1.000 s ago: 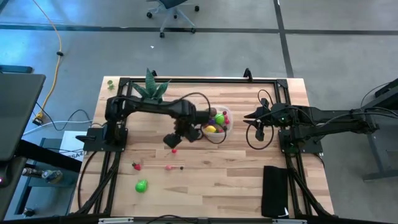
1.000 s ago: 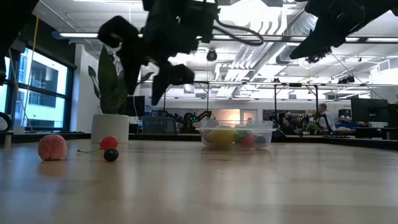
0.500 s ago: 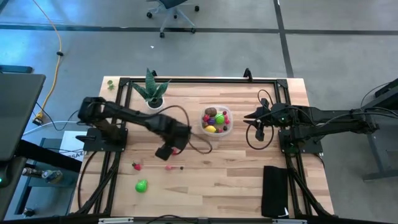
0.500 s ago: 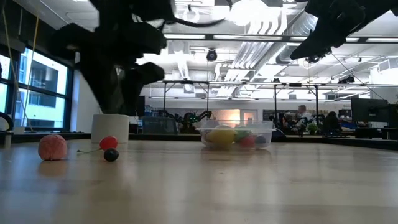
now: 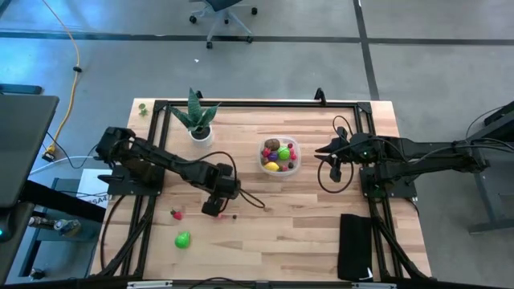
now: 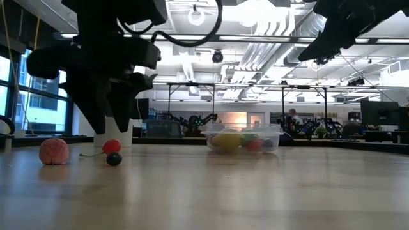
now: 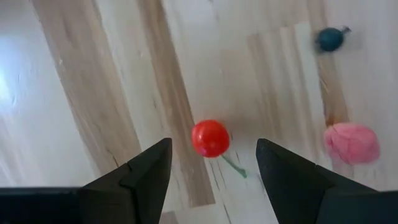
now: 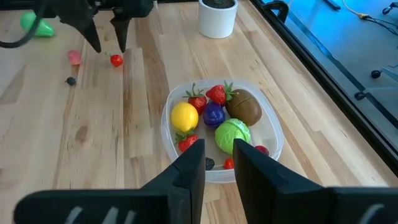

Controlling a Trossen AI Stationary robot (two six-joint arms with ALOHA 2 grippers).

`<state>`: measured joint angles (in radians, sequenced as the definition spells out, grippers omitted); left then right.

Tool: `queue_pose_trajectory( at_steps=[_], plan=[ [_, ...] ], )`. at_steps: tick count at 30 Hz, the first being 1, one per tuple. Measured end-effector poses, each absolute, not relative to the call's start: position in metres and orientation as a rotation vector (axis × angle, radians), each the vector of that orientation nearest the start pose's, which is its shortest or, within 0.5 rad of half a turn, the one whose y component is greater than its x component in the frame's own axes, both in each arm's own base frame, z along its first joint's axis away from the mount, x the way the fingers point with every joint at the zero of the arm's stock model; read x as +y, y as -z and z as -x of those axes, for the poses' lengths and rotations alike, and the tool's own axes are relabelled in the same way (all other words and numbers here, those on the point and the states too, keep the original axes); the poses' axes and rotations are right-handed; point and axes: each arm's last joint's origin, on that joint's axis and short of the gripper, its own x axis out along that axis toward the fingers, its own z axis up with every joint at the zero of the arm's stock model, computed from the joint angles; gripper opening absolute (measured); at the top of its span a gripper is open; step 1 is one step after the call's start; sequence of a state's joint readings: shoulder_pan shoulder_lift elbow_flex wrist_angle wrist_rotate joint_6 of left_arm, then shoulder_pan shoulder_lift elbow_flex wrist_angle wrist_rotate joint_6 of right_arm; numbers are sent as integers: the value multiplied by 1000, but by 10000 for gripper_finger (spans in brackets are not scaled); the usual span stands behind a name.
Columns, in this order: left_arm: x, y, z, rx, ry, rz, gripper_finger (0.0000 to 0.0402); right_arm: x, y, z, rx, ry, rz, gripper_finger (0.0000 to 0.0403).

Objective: Pick and placing Produce into tupperware
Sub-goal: Put the cherry into the transparent bin

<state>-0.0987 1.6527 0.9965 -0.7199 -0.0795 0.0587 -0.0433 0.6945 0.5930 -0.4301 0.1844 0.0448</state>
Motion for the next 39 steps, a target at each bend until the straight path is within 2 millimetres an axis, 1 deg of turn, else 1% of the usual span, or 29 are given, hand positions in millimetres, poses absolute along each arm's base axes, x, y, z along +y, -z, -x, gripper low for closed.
queue_pose_trajectory(
  at_steps=[7,15,22,39],
  plan=[
    [-26,-162,-288,1351,-9,-92,225,-12,-259,-150,526,234,-6,73],
    [-25,-152,-284,1335,-64,-40,225,-12,-259,-150,526,234,-6,73],
    [-26,-141,-287,1344,-80,-20,225,-12,-259,-150,526,235,-6,73],
    [-25,-140,-286,1356,-99,-37,223,-12,-259,-150,525,234,-6,73]
  ],
)
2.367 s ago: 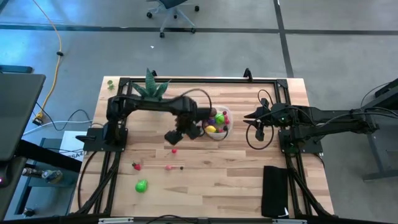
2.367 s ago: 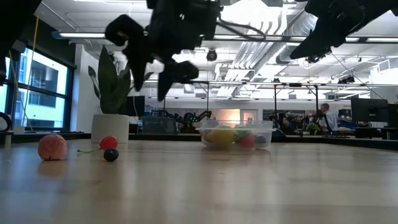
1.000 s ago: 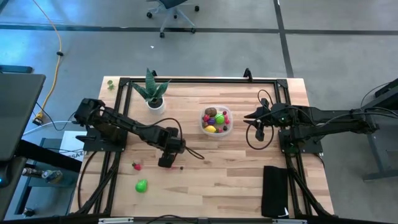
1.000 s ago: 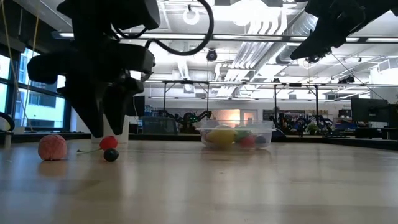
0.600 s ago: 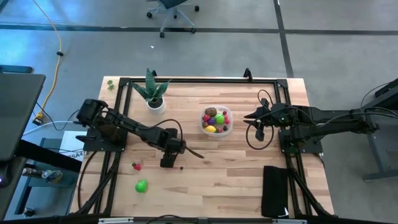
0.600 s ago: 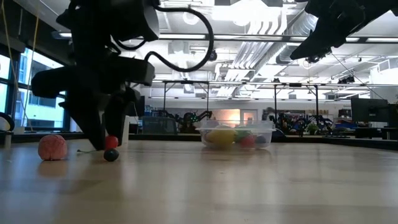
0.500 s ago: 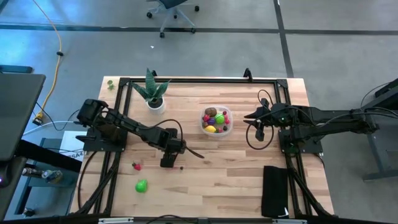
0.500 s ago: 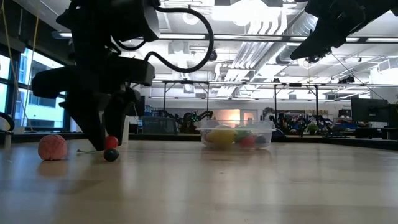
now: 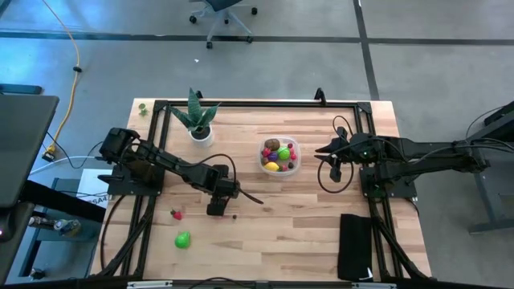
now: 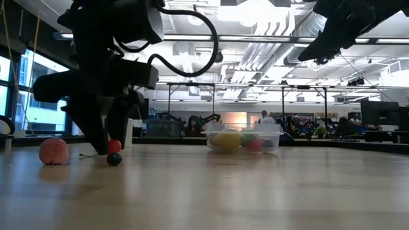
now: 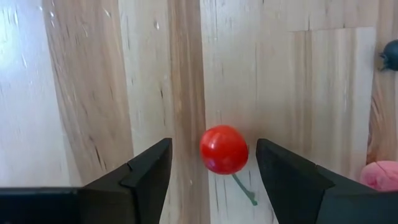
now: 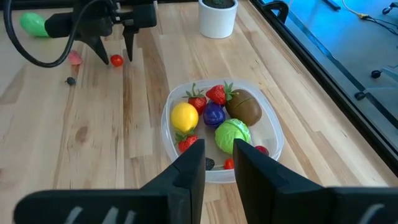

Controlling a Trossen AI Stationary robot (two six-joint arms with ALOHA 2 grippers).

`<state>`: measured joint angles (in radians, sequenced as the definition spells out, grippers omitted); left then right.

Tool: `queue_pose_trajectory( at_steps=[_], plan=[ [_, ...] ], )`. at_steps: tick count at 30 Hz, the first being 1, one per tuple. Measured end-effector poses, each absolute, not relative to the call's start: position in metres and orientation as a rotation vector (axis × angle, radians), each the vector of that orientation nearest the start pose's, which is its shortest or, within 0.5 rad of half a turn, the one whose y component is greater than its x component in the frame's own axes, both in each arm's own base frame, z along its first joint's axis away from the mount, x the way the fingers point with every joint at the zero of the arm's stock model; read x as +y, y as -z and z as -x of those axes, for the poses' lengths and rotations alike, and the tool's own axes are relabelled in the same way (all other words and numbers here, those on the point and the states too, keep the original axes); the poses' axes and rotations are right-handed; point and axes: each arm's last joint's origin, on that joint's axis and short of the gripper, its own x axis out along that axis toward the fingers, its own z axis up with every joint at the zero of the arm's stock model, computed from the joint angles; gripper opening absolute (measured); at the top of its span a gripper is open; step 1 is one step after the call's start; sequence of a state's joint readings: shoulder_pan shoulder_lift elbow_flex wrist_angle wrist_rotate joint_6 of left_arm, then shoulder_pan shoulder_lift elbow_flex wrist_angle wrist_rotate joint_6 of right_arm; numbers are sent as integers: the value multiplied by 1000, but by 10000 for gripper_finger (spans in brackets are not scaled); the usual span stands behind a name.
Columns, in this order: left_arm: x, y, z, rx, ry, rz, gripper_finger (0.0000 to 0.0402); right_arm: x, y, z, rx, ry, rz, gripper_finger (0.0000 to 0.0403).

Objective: Pick and placing Produce into tupperware
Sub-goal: Put the cherry into the transparent bin

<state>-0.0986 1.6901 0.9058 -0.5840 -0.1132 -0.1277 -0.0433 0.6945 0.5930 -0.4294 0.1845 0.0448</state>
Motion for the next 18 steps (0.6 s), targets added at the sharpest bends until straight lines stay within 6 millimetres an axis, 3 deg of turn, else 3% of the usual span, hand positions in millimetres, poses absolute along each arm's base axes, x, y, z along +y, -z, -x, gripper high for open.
queue_pose_trajectory(
  at_steps=[10,18],
  plan=[
    [-25,-141,-287,1346,-79,-41,151,-12,-259,-150,525,234,-6,73],
    [-26,-141,-287,1346,-73,-35,120,-12,-259,-150,525,234,-6,73]
  ],
)
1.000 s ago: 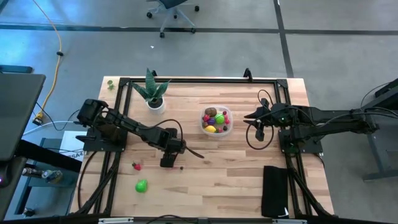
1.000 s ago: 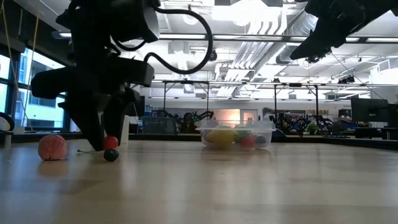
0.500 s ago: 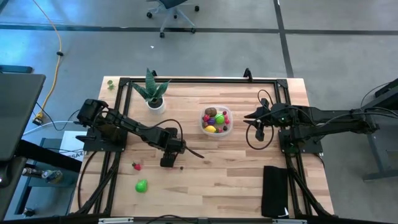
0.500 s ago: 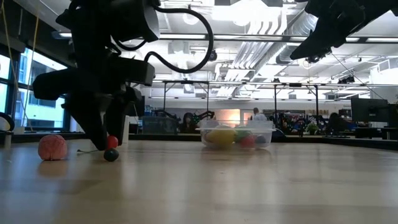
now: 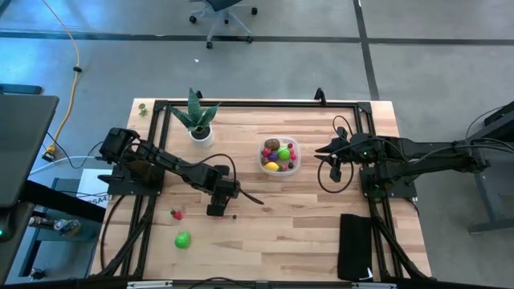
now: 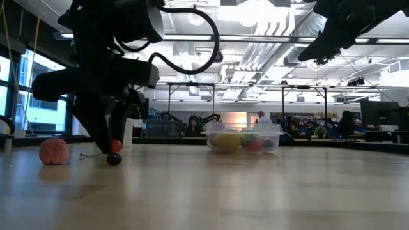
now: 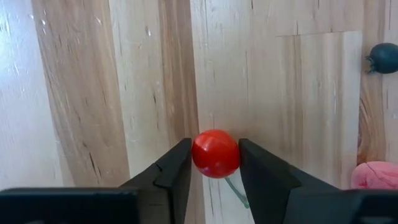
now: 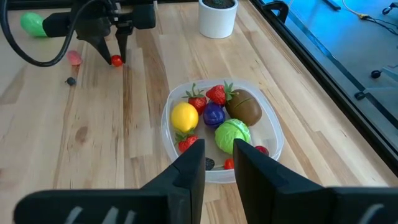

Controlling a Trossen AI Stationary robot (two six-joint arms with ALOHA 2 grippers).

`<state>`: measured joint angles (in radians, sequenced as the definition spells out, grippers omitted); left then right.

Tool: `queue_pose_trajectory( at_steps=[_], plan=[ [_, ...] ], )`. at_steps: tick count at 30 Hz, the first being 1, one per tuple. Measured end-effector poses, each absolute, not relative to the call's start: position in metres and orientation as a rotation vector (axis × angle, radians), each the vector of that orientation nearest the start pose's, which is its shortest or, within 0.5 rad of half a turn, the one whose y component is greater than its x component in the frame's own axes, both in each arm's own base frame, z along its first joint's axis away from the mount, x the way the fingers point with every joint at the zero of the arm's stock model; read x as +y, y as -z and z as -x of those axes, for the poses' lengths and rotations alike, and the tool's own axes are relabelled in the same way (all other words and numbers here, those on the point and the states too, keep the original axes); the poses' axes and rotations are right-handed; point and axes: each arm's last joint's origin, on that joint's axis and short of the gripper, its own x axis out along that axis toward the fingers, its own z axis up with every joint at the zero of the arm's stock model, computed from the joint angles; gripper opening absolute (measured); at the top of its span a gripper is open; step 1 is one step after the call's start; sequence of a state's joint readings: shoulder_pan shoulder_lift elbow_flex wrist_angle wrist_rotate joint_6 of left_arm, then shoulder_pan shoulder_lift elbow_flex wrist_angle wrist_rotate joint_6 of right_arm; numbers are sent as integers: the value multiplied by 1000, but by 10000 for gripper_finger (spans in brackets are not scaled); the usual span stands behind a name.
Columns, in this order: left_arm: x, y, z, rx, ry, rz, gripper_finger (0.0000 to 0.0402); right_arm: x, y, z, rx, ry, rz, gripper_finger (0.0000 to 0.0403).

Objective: Pick and placing Produce into tupperware
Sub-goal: Put the cherry into the transparent bin

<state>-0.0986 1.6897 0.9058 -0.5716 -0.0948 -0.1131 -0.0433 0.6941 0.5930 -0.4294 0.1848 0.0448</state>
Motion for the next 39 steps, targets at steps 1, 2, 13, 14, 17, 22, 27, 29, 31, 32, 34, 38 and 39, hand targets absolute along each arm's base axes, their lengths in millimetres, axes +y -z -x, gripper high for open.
queue_pose_trajectory(
  at_steps=[1,2,13,14,17,22,27,29,31,32,34,38,39],
  plan=[
    [-26,-141,-287,1346,-73,-35,117,-12,-259,-150,525,234,-6,73],
    [-26,-141,-287,1346,-73,-35,115,-12,-259,-150,525,235,-6,73],
    [-26,-141,-287,1344,-73,-36,111,-12,-259,-149,525,234,-6,73],
    [-26,-141,-287,1344,-74,-38,111,-12,-259,-150,525,234,-6,73],
    [-25,-144,-287,1332,-77,-54,111,-12,-259,-149,525,235,-6,73],
    [-24,-156,-291,1292,-90,-105,111,-12,-259,-150,525,234,-6,73],
    [-15,-178,-304,1211,-123,-212,111,-12,-259,-150,526,234,-6,73],
    [-5,-188,-311,1183,-129,-254,111,-12,-259,-150,525,235,-6,73],
    [9,-201,-319,1147,-133,-302,111,-12,-259,-150,526,234,-6,73],
    [17,-208,-323,1127,-132,-328,111,-12,-259,-150,526,235,-6,73],
    [33,-220,-333,1089,-127,-389,111,-12,-259,-150,526,235,-6,73],
    [66,-238,-351,1038,-77,-469,111,-12,-259,-150,526,234,-6,73],
    [74,-240,-357,1031,-60,-480,111,-12,-259,-150,525,234,-6,73]
  ],
)
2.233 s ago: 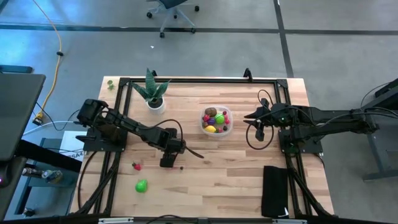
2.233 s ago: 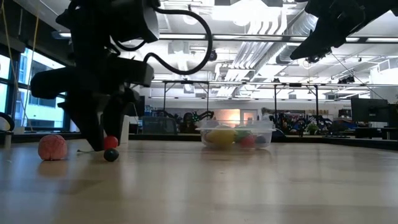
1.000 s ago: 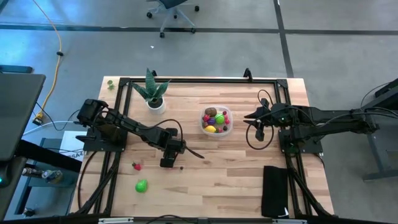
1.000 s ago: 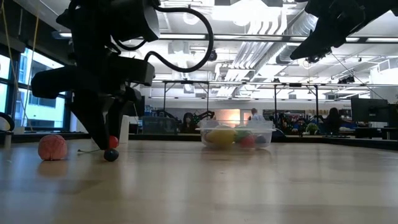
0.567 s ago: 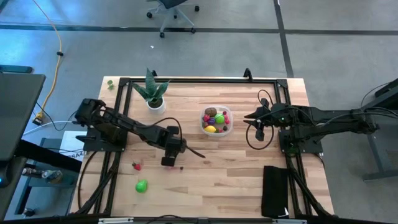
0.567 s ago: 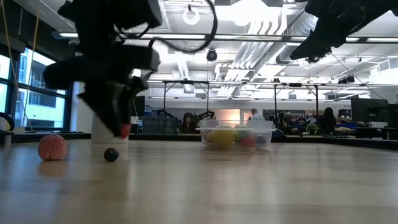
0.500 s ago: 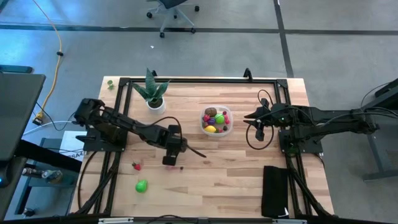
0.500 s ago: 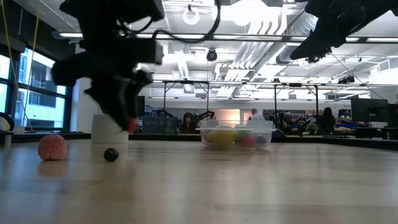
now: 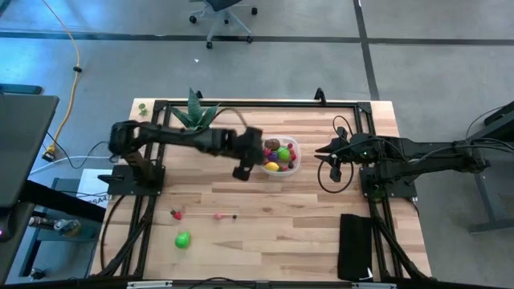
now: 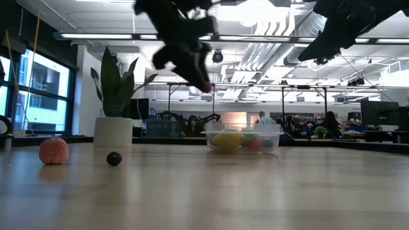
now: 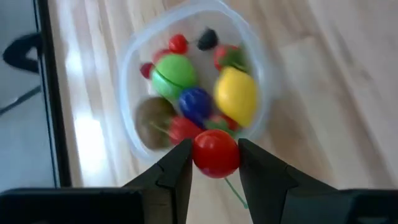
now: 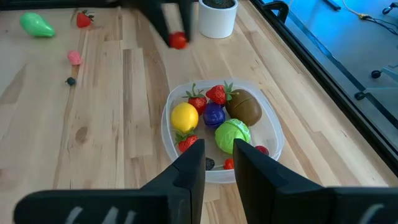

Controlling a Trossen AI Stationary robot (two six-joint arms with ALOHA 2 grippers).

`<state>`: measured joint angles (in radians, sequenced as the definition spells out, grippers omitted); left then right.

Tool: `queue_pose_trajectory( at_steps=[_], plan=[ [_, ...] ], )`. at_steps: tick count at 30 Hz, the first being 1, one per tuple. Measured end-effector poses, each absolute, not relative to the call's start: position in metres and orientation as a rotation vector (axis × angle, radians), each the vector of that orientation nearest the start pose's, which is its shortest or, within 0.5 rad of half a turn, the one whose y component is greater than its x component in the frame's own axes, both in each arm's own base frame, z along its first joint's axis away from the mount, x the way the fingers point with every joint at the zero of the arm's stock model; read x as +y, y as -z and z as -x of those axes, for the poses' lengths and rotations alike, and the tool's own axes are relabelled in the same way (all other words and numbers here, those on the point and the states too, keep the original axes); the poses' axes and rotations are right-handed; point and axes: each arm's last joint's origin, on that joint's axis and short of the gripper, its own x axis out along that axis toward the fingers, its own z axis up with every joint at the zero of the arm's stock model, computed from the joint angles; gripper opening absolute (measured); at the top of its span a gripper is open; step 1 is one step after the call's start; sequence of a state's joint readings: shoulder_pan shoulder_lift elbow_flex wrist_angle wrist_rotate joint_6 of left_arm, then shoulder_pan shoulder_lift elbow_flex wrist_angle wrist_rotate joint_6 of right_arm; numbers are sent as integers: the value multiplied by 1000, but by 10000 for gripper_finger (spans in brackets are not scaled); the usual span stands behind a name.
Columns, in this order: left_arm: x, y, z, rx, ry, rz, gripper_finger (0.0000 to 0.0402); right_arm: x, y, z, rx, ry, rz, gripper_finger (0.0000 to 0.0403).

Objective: Pick and placing Produce into tupperware
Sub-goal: Put the cherry into the transparent bin, then put the peach into the transparent bin

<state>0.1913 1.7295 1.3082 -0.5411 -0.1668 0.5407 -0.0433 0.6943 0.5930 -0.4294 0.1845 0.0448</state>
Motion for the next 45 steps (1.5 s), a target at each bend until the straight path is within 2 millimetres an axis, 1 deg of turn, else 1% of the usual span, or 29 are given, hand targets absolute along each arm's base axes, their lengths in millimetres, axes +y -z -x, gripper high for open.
queue_pose_trajectory(
  at_steps=[2,4,7,10,13,16,20,30,32,36,42,43,45],
  plan=[
    [88,-240,-367,1043,-13,-497,111,-12,-259,-150,526,234,-6,73],
    [102,-236,-381,1042,29,-523,111,-12,-259,-150,525,235,-6,73],
    [117,-227,-395,1073,124,-535,111,-12,-259,-150,525,235,-6,73],
    [126,-216,-408,1081,190,-548,111,-12,-259,-150,525,234,-6,73],
    [130,-205,-418,1096,237,-546,111,-12,-259,-150,525,235,-6,73],
    [132,-199,-423,1105,256,-537,111,-12,-259,-150,526,234,-6,73],
    [132,-193,-423,1119,269,-536,111,-12,-259,-150,526,234,-6,73],
    [132,-192,-423,1122,278,-528,112,-12,-259,-150,526,235,-6,73],
    [132,-192,-423,1121,280,-526,118,-12,-259,-149,525,235,-6,73],
    [132,-185,-423,1141,290,-518,144,-12,-259,-149,525,235,-6,73],
    [133,-184,-424,1147,284,-523,176,-12,-259,-150,526,235,-6,73],
    [132,-184,-423,1154,286,-523,179,-12,-259,-150,526,235,-6,73],
    [131,-192,-420,1179,296,-515,181,-12,-259,-150,526,234,-6,73]
  ],
)
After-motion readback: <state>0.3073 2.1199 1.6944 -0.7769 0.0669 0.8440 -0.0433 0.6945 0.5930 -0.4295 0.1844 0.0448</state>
